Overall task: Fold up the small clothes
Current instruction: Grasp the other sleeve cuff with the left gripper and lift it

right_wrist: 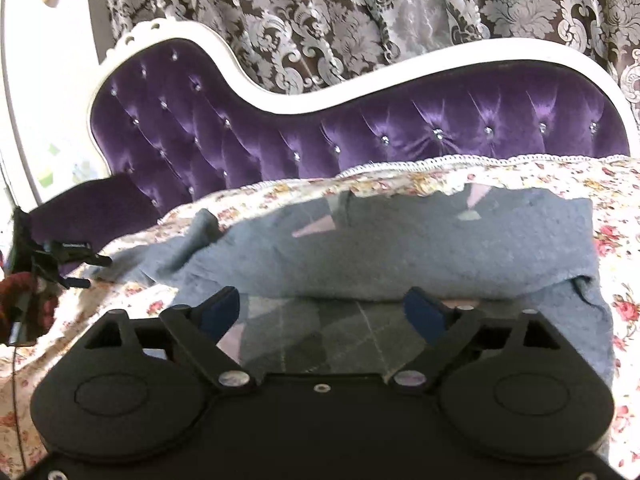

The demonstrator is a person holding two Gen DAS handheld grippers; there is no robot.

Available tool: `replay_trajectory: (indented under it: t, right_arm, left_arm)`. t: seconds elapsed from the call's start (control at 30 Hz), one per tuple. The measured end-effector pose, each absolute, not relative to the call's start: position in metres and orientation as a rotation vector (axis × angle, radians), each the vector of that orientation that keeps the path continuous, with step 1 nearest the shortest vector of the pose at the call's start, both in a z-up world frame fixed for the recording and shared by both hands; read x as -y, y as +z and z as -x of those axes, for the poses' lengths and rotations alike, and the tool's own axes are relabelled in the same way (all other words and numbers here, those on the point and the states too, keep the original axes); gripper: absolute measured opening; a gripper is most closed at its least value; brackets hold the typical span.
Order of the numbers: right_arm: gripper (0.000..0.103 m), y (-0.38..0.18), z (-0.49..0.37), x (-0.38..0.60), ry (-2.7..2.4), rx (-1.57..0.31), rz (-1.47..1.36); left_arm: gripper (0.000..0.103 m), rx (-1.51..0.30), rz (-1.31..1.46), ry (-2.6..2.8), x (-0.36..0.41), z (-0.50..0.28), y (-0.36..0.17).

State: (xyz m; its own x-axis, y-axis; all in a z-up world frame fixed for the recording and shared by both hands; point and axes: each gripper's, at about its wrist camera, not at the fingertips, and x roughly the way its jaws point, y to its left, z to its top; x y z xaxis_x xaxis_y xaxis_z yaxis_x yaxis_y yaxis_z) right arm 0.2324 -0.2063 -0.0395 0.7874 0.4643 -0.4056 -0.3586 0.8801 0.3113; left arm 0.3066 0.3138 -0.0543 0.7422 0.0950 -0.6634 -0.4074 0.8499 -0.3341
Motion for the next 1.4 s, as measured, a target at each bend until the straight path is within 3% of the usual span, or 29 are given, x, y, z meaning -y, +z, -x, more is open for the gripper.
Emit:
replay_trajectory:
  t: [0.27, 0.4, 0.43, 0.47, 0.5, 0.53, 0.57, 1.0, 1.4]
  right_arm:
    - [0.093, -0.045, -0.234, 0.206, 0.461, -0.509, -0.247]
    - [0.093, -0.048, -0.236, 0.204, 0.465, -0.526, -0.246]
    - [0.093, -0.048, -0.236, 0.204, 0.465, -0.528, -0.245]
    - [0.093, -0.048, -0.237, 0.203, 0.467, -0.531, -0.244]
    - [0.093, -0.048, -0.237, 0.203, 0.471, -0.533, -0.243]
    - [0.093, -0.049, -0.237, 0.203, 0.472, -0.535, -0.242]
    - [0.093, -0.048, -0.237, 0.202, 0.472, -0.536, -0.240]
    - [0.093, -0.047, -0.237, 0.202, 0.461, -0.569, -0.261]
    - [0.093, -0.041, -0.236, 0.206, 0.419, -0.595, -0.225]
  left_arm:
    - [0.082, -0.644, 0.509, 0.290, -0.324, -0.330, -0.058]
    - [0.077, -0.605, 0.559, 0.301, -0.331, -0.335, -0.060]
    - [0.066, -0.592, 0.579, 0.308, -0.334, -0.334, -0.060]
    - [0.045, -0.580, 0.606, 0.322, -0.337, -0.332, -0.061]
    - [0.034, -0.573, 0.637, 0.334, -0.341, -0.331, -0.063]
    - [0.011, -0.578, 0.678, 0.336, -0.346, -0.331, -0.066]
    - [0.008, -0.575, 0.716, 0.325, -0.351, -0.329, -0.068]
    - [0.008, -0.391, 0.500, 0.289, -0.336, -0.299, 0.030]
    - [0.008, -0.268, 0.327, 0.007, -0.223, -0.308, 0.131]
